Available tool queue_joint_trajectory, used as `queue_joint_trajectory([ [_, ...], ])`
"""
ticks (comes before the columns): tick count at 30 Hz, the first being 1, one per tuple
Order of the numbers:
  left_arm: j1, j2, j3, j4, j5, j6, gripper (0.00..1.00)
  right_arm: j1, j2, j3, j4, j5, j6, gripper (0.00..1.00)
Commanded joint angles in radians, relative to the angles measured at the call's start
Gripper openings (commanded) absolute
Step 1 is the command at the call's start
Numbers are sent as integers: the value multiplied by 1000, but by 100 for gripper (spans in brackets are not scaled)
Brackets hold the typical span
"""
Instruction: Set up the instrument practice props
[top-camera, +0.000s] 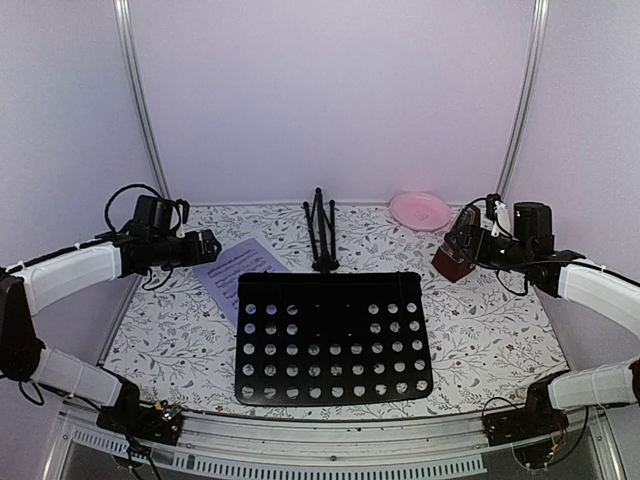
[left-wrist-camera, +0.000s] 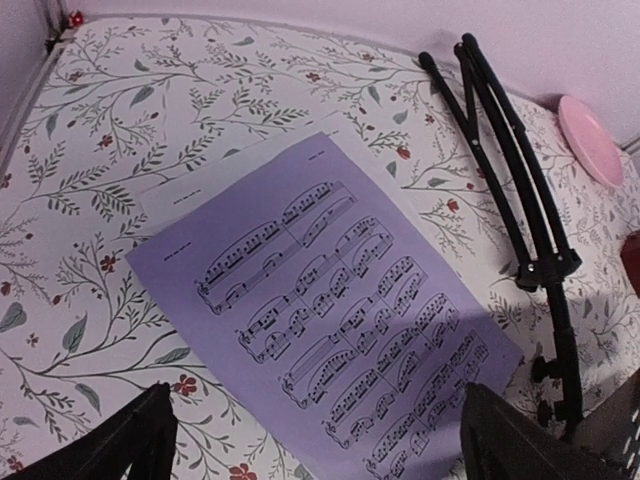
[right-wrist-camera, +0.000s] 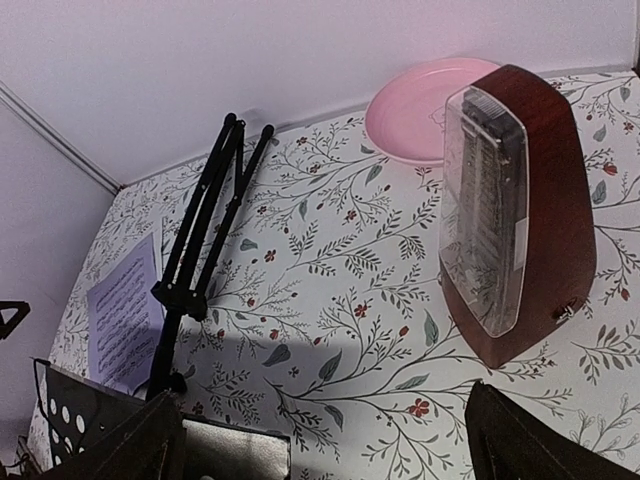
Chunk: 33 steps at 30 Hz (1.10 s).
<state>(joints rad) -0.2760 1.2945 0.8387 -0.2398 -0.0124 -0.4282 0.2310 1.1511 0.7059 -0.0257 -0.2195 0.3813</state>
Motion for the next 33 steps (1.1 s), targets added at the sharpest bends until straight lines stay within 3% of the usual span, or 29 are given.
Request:
queue_joint_trajectory([
  [1, -71, 44, 85, 20, 67, 93, 99, 12, -18, -23, 83, -35, 4, 99],
  [10, -282, 199, 379, -144, 117, 382, 99, 13, -84, -75, 148, -54, -20, 99],
  [17, -444, 434, 689, -343, 73, 549, 99, -5, -173, -112, 160, -100, -46, 99],
  [24, -562, 660, 940, -515, 16, 679, 88, -23, -237, -146, 151, -106, -34, 99],
  [33, -643, 837, 1088, -582, -70, 731, 73, -36, -252, -159, 148, -110, -24, 99],
])
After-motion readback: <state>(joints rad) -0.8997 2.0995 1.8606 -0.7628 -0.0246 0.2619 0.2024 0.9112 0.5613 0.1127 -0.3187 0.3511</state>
